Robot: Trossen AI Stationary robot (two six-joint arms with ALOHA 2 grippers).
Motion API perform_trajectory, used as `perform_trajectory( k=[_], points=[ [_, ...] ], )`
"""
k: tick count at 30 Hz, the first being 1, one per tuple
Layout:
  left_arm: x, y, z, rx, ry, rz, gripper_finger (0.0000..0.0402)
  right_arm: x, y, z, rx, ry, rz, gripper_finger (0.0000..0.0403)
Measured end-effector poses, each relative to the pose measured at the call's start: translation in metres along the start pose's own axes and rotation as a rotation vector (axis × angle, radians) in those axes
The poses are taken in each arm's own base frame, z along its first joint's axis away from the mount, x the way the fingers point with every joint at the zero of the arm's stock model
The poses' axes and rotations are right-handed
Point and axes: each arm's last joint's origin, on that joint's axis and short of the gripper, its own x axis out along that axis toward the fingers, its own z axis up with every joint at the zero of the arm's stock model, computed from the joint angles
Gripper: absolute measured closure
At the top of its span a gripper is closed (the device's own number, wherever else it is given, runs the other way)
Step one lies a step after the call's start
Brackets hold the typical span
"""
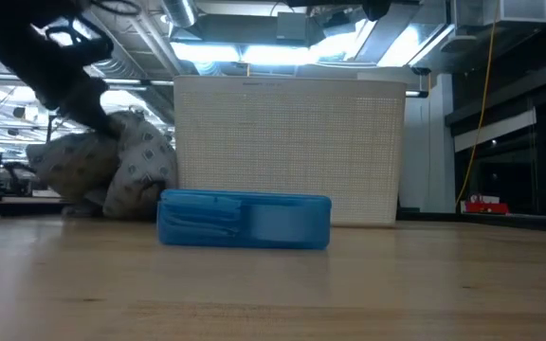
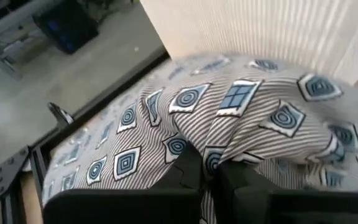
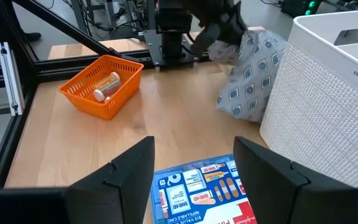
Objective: Pick & place medical supplies in basket/bin
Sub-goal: Put the gray patient gown into the white bin
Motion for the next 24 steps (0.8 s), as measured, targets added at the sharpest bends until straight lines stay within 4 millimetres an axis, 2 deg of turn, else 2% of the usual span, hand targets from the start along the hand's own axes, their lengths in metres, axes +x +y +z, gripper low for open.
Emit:
perform_trajectory(
  k=[10,24],
  points=[
    [-0.020,0.011,0.016,-0.089,-0.230,-0.013,0.0399,0.000,0.000,0.000,0.000,0.000,0.000,0.0183],
    [-0.052,0.022,0.053,-0.147,-0.504,0.028,0.0399,0.000,0.000,0.000,0.000,0.000,0.000,0.0183]
  ],
)
